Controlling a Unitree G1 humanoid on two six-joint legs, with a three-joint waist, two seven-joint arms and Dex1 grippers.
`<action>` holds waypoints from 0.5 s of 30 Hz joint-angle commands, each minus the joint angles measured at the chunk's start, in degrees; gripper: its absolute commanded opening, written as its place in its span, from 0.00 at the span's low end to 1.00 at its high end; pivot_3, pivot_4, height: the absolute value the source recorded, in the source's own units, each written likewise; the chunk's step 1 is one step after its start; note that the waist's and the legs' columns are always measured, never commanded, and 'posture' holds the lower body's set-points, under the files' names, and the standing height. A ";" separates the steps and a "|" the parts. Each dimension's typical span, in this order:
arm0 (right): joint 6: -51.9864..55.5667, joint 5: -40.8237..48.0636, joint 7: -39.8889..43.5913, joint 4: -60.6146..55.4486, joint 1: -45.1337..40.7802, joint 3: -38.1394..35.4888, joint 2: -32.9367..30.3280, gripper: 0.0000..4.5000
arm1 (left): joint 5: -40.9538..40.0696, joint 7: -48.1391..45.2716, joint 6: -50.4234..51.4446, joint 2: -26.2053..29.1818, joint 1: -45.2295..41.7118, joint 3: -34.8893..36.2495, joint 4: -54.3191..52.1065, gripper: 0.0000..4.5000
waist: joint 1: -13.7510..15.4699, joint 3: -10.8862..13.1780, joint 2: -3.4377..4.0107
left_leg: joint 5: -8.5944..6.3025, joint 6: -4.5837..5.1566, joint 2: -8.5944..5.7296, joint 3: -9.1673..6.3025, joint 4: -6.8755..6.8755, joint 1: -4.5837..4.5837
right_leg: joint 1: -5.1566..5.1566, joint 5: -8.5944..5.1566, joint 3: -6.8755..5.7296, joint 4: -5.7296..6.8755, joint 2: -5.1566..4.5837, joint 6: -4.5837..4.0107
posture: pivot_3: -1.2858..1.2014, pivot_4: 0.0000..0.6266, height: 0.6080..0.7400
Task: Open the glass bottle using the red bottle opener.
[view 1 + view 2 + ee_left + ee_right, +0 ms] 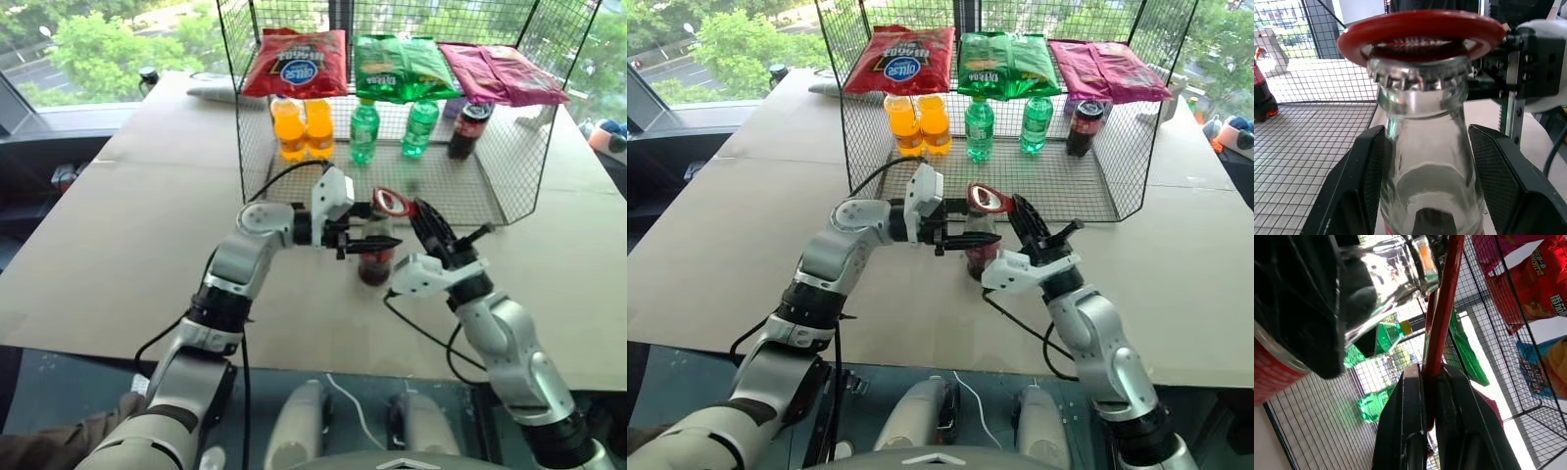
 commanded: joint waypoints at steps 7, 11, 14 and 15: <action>1.09 2.12 11.22 -2.39 3.33 -3.31 -7.56 0.00 | 0.86 0.89 -0.91 -1.48 -0.54 -0.93 0.71 0.61 | 0.35 -0.01 0.01 | -0.01 0.01 -0.08 -0.02 0.02 -0.05 | 0.00 0.00 -0.02 -0.03 -0.10 0.00 | 0.52 0.24 1.00; 1.50 3.08 14.86 -3.73 2.62 -4.44 -10.28 0.00 | 1.01 1.03 -1.18 -1.82 -0.46 -1.01 0.92 0.61 | 0.49 -0.01 0.01 | -0.01 0.01 -0.12 -0.04 0.02 -0.06 | 0.01 0.00 -0.03 -0.03 -0.13 0.00 | 0.52 0.24 1.00; 1.97 4.10 17.12 -4.67 2.00 -5.48 -12.16 0.00 | 1.06 1.15 -1.45 -2.07 -0.35 -1.07 1.03 0.61 | 0.52 -0.03 -0.03 | -0.02 0.01 -0.14 -0.05 0.02 -0.05 | 0.03 0.00 -0.05 -0.04 -0.14 0.01 | 0.52 0.24 1.00; 2.18 4.50 18.25 -5.12 1.60 -5.99 -12.91 0.00 | 1.08 1.21 -1.58 -2.15 -0.30 -1.08 1.12 0.61 | 0.49 -0.05 -0.06 | -0.02 0.01 -0.14 -0.06 0.03 -0.05 | 0.04 0.00 -0.06 -0.05 -0.14 0.01 | 0.52 0.24 1.00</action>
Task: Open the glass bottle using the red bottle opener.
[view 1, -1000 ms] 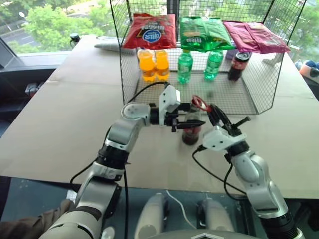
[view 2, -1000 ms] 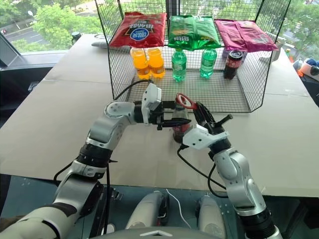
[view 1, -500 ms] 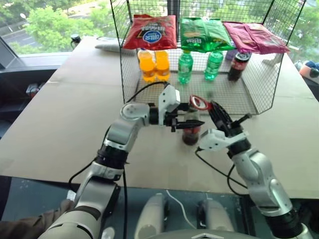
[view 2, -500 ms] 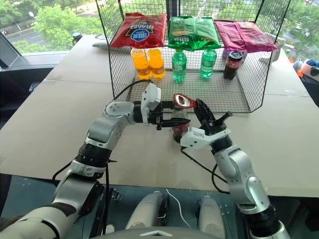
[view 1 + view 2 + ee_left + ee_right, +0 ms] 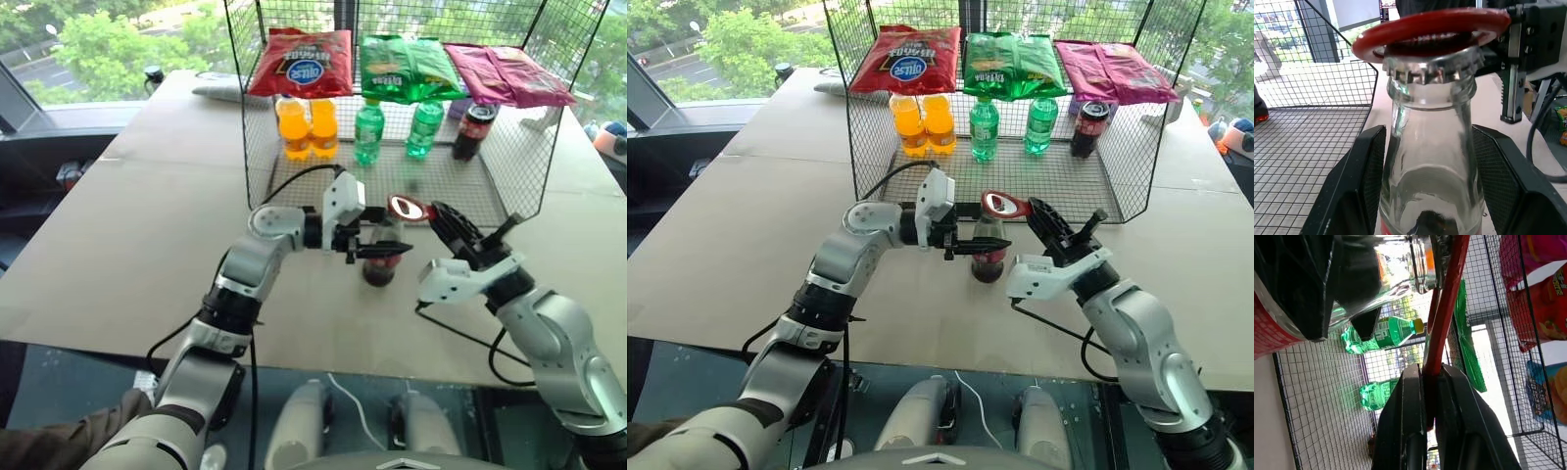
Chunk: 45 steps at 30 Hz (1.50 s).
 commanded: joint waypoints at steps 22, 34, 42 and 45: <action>11.35 10.64 15.42 -6.37 -8.74 -2.32 2.28 0.00 | 0.58 2.03 -1.95 -0.94 0.34 -0.15 0.95 0.61 | -0.51 0.03 0.02 | 0.00 0.02 0.07 -0.02 -0.03 -0.14 | -0.10 0.00 -0.06 -0.08 0.05 0.00 | 0.52 0.24 1.00; 33.29 20.58 15.96 -13.07 -7.97 -10.02 14.73 0.00 | 0.47 2.25 -1.75 -0.62 0.52 -0.07 0.48 0.61 | -0.47 0.03 0.02 | 0.00 0.02 0.07 -0.03 -0.05 -0.18 | -0.12 0.01 -0.07 -0.08 0.07 -0.01 | 0.52 0.24 1.00; 77.64 40.26 24.35 -21.98 -11.18 -24.68 25.77 0.00 | -0.26 2.57 -1.31 0.22 1.11 0.89 -1.03 0.61 | -0.58 0.06 0.08 | -0.01 0.01 0.11 -0.05 -0.07 -0.18 | -0.14 0.14 -0.07 -0.07 0.06 -0.22 | 0.52 0.24 1.00; 90.78 45.81 26.57 -20.64 -13.57 -28.95 28.79 0.00 | -0.35 2.71 -1.07 0.52 1.46 1.13 -2.12 0.61 | -0.64 0.09 0.15 | -0.01 0.00 0.12 -0.05 -0.13 -0.19 | -0.19 0.15 -0.07 -0.07 0.05 -0.24 | 0.52 0.24 1.00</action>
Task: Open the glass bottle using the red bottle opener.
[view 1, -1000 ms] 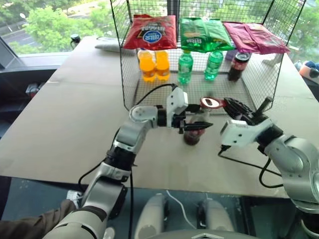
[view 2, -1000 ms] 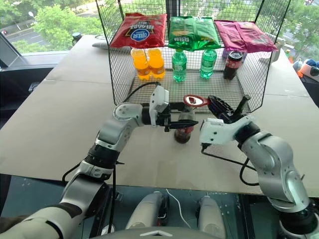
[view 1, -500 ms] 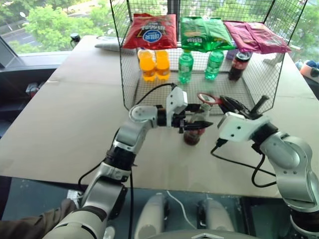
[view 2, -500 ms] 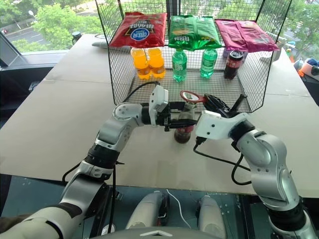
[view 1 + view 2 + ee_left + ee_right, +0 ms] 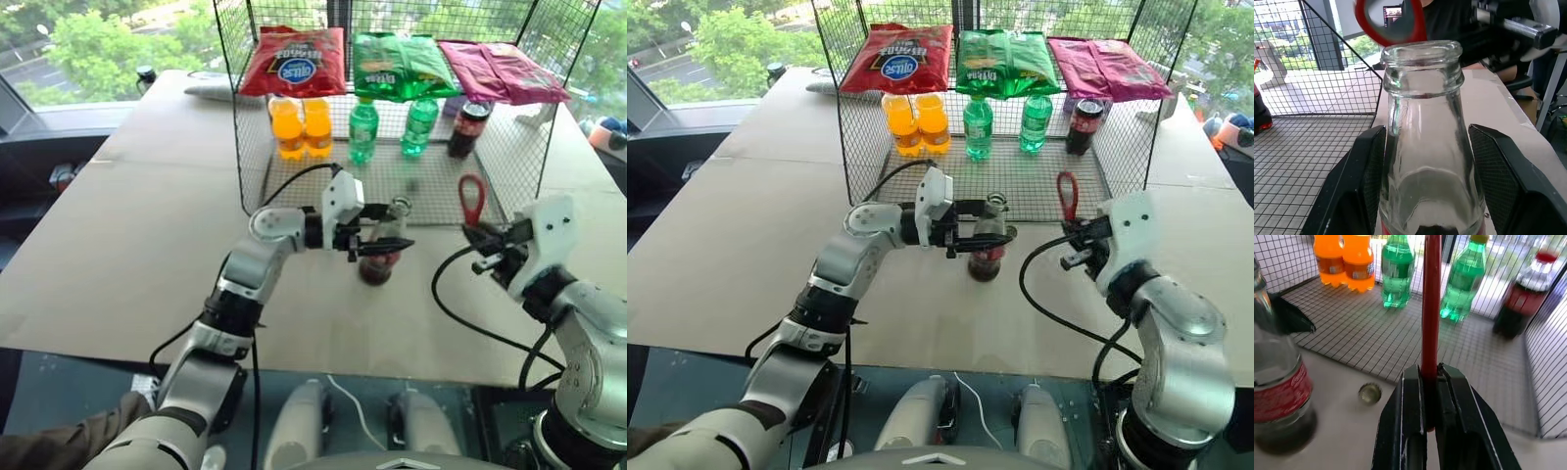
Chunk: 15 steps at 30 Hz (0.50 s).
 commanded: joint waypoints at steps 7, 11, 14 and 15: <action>14.09 17.56 0.84 14.08 -1.14 -8.04 0.95 0.00 | 0.08 1.43 0.30 1.63 2.10 0.66 -4.45 0.61 | 0.01 0.05 0.09 | 0.00 0.01 -0.19 0.04 -0.17 -0.07 | -0.12 0.01 0.04 -0.06 -0.12 -0.03 | 0.52 0.24 1.00; 14.09 24.48 -2.43 19.98 -0.46 -8.30 -2.29 0.00 | -0.42 1.81 0.24 2.06 3.24 0.85 -6.40 0.61 | -0.06 0.06 0.10 | 0.00 0.01 -0.21 0.02 -0.20 -0.07 | -0.12 0.01 0.03 -0.06 -0.12 -0.03 | 0.52 0.24 1.00; 14.09 28.70 -6.32 22.60 -0.02 -7.69 -3.79 0.19 | -0.61 1.85 -0.13 2.54 4.26 0.76 -7.60 0.59 | -0.08 0.06 0.10 | 0.00 0.02 -0.20 0.03 -0.26 -0.06 | -0.14 0.00 0.04 -0.06 -0.11 -0.03 | 0.52 0.24 1.00; 14.09 30.20 -7.53 23.10 0.18 -7.36 -4.36 0.29 | -0.71 1.90 -0.11 2.61 4.47 0.76 -7.88 0.59 | -0.08 0.06 0.11 | 0.00 0.02 -0.20 0.03 -0.27 -0.06 | -0.14 0.00 0.05 -0.06 -0.11 -0.03 | 0.52 0.24 1.00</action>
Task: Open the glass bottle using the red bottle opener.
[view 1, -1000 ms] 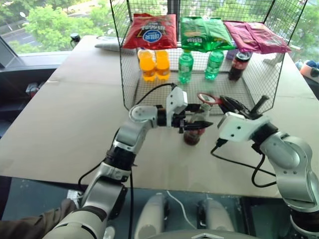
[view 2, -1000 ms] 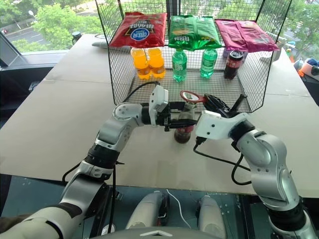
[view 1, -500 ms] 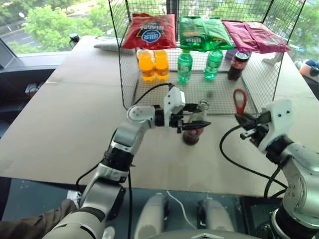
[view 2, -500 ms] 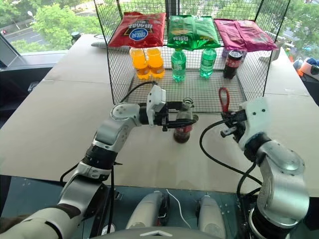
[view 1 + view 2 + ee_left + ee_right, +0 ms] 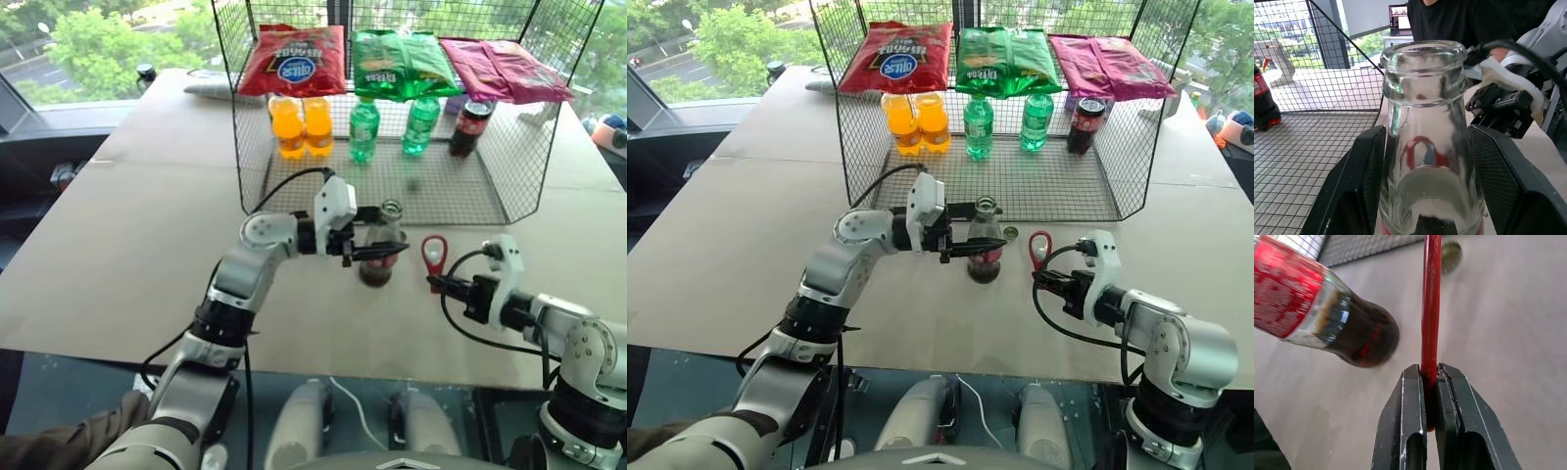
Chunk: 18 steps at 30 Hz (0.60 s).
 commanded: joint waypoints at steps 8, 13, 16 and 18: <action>-6.80 5.03 -8.29 -5.00 1.79 7.04 -10.96 0.99 | -0.69 0.65 -1.05 0.84 1.59 0.59 -2.84 0.59 | 0.17 0.01 0.01 | 0.01 0.01 -0.02 0.00 -0.02 -0.01 | 0.01 -0.05 -0.01 -0.06 -0.01 0.08 | 0.52 0.24 1.00; -13.02 6.76 -9.25 -8.97 1.44 7.67 -12.13 0.99 | -1.95 0.95 0.00 0.85 1.18 1.23 -2.25 0.59 | -0.10 0.05 0.03 | 0.13 0.24 -0.02 0.02 -0.07 -0.04 | 0.00 -0.12 0.04 -0.08 0.03 0.20 | 0.52 0.24 1.00; -14.66 7.31 -10.63 -10.50 1.38 7.88 -11.63 1.00 | -2.31 1.09 0.46 0.77 0.70 1.44 -1.83 0.80 | 0.02 0.06 0.03 | 0.14 0.25 0.00 0.00 -0.09 -0.03 | 0.00 -0.12 0.02 -0.08 0.07 0.19 | 0.52 0.24 1.00; -16.58 7.66 -10.93 -11.58 1.96 8.65 -12.20 1.00 | -2.31 1.09 0.49 0.71 0.57 1.57 -1.66 0.97 | 0.07 0.07 0.03 | 0.15 0.26 -0.02 0.01 -0.08 -0.06 | -0.01 -0.12 0.03 -0.09 0.04 0.20 | 0.52 0.24 1.00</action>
